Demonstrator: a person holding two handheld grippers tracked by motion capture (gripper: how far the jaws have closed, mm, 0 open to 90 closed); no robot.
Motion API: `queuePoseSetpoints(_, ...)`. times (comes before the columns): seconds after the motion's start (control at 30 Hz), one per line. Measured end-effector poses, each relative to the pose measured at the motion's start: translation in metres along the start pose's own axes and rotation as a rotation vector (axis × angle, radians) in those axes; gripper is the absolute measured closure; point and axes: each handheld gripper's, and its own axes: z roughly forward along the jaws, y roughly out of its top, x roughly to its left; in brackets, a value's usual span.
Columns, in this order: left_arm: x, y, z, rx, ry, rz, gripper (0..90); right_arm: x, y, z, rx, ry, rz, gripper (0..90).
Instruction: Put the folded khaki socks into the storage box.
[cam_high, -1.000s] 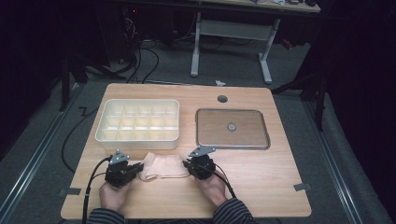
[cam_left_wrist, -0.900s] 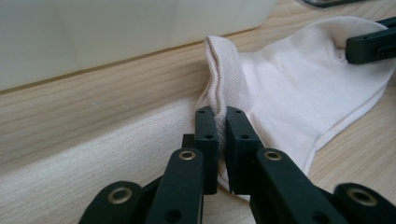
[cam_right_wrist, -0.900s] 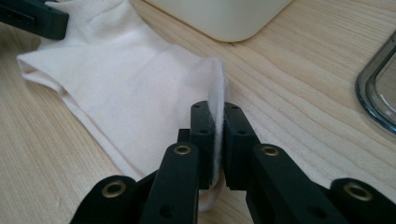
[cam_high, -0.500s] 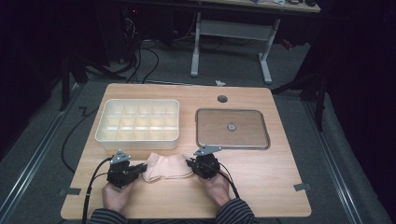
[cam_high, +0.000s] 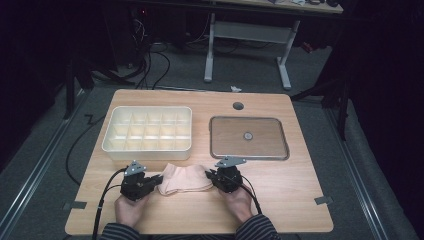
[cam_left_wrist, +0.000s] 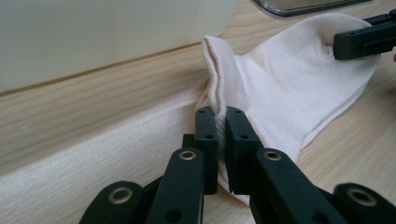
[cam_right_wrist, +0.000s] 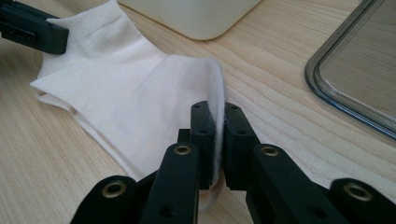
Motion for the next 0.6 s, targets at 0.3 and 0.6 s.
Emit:
queuePoseSetpoints(0.3, -0.010, 0.010, 0.007, -0.007, -0.029, 0.026, 85.4, -0.008, -0.006, -0.014, -0.008, -0.027, 0.026, 84.4)
queuePoseSetpoints(0.6, -0.022, 0.017, 0.014, -0.026, -0.047, 0.056, 85.4, -0.016, -0.010, -0.026, -0.018, -0.043, 0.038, 84.3)
